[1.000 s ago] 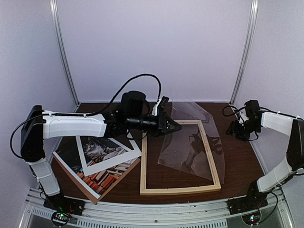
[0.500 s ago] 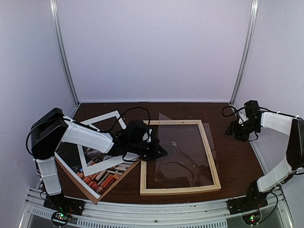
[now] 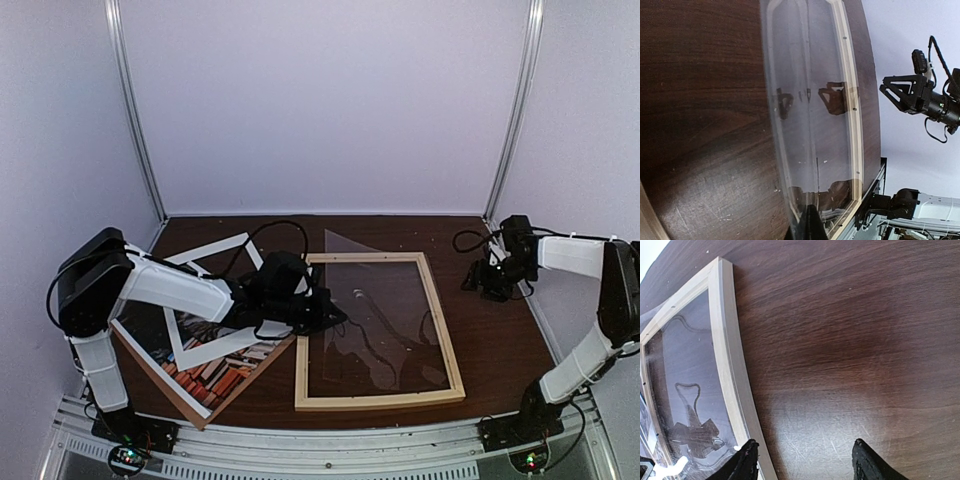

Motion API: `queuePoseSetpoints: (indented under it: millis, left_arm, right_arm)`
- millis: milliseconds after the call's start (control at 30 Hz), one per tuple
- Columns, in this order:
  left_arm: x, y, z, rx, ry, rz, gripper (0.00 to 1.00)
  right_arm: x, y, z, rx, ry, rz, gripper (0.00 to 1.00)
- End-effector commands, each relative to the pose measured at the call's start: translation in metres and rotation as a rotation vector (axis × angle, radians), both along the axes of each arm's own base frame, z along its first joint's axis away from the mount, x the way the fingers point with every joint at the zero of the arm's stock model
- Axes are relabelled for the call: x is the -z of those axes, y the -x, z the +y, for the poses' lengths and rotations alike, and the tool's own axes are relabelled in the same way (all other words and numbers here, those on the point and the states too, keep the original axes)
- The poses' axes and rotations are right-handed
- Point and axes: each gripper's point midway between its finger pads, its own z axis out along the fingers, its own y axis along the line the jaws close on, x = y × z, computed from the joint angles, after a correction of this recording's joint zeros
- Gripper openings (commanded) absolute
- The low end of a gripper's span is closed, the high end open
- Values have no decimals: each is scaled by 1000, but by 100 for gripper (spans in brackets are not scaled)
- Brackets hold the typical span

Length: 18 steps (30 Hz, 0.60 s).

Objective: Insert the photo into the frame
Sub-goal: Place the glass panel in the frame body.

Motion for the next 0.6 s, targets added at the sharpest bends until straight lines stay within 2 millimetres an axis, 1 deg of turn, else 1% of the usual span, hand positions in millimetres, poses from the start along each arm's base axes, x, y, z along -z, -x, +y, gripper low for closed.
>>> queuePoseSetpoints:
  millis: [0,133,467,567]
  left_arm:
    - [-18,-6,9,-29,2,-61,0]
    - [-16,-6,9,-24,-10,-62,0]
    - [-13,-3,10,-9,-23,-57,0]
    - [-13,-3,10,-9,-24,-58,0]
  right_arm:
    - [-2,-8,23,-77,-21,-33,64]
    - [2,-8,44,-143,-18,-24,65]
    - [14,-5,71,-240,-6,0,70]
    - [16,-4,75,-254,-2,7,73]
